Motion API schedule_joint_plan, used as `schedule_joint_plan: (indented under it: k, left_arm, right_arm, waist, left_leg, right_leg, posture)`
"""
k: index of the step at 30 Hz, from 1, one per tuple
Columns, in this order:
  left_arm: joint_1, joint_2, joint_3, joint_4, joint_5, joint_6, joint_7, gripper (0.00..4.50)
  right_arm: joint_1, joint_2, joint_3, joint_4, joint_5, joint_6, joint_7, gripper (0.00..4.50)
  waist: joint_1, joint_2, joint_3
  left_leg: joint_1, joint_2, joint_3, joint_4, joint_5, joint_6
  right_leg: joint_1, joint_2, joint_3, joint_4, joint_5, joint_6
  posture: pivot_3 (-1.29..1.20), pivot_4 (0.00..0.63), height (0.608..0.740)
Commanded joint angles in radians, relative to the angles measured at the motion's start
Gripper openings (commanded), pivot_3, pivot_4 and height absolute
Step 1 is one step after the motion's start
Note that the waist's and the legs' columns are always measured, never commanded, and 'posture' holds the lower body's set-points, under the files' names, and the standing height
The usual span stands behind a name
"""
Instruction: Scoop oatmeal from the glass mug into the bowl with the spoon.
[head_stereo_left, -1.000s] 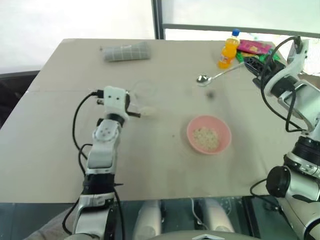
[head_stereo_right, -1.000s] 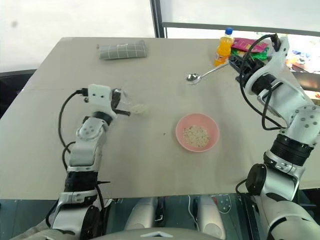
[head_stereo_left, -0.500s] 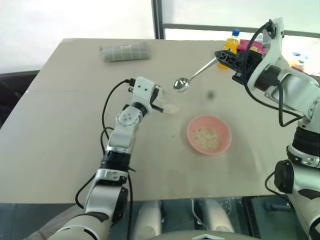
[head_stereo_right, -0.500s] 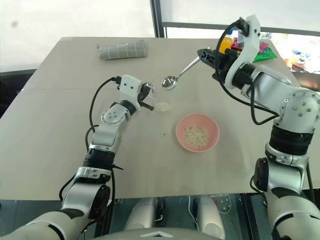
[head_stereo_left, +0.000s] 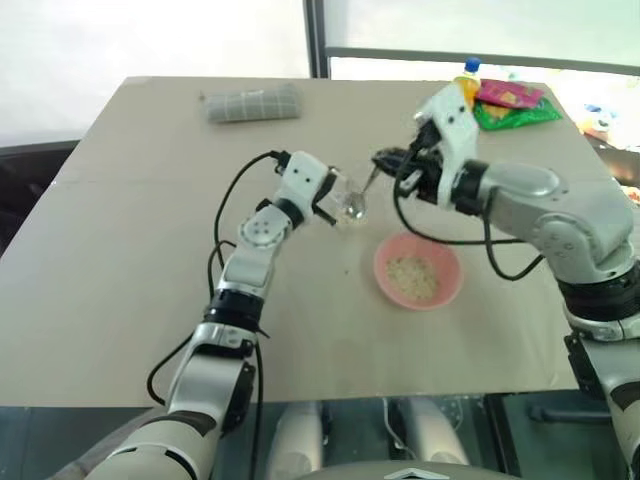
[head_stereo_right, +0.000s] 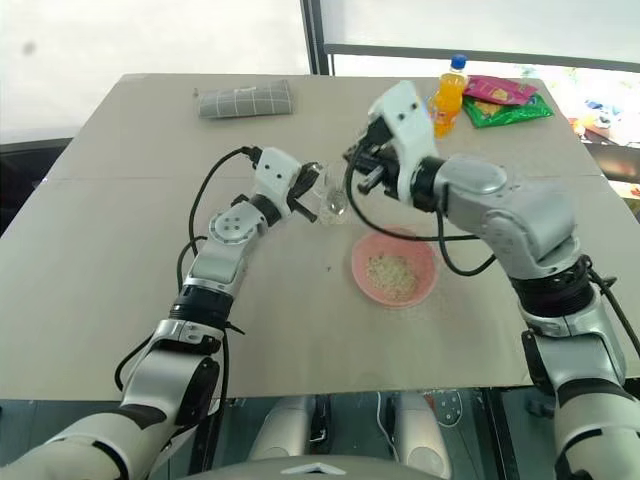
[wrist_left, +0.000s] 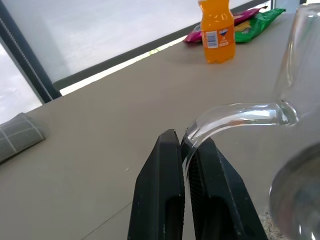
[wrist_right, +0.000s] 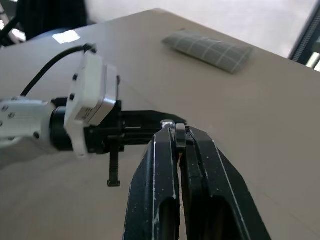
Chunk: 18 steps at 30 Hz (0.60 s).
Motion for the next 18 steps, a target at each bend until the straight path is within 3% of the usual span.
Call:
schedule_joint_plan:
  k: [1,10,18]
  left_arm:
    - [-0.024,0.000,-0.030,0.026,0.013,-0.047,-0.037,0.03]
    - [-0.008,-0.005,-0.043,0.037,0.024,-0.078,-0.046,0.03]
    - [-0.020,-0.060,-0.032,0.092,0.001,-0.091,-0.044,0.03]
  right_arm:
    - [0.006,0.003,0.010,-0.010,-0.073,-0.024,0.062,0.00]
    - [-0.003,0.249,-0.378,0.094,0.189,0.350,-0.159,0.00]
    - [-0.070,0.301,-0.715,0.215,0.290,0.500,-0.370,0.00]
  waist:
    - [0.004,0.000,0.000]
    - [0.007,0.000,0.000]
    - [0.018,0.000,0.000]
  left_leg:
    - [0.000,0.000,0.000,0.000,0.000,0.000]
    - [0.000,0.001,0.000,0.000,0.002,-0.003]
    - [0.000,0.000,0.000,0.000,0.002,-0.003]
  right_leg:
    - [0.000,0.000,0.000,0.000,0.000,0.000]
    - [0.000,0.000,-0.001,0.001,0.000,0.000]
    - [0.000,0.000,0.000,0.001,0.000,0.000]
  posture:
    - [0.00,0.150,0.740]
    - [0.00,0.150,0.740]
    - [0.00,0.150,0.740]
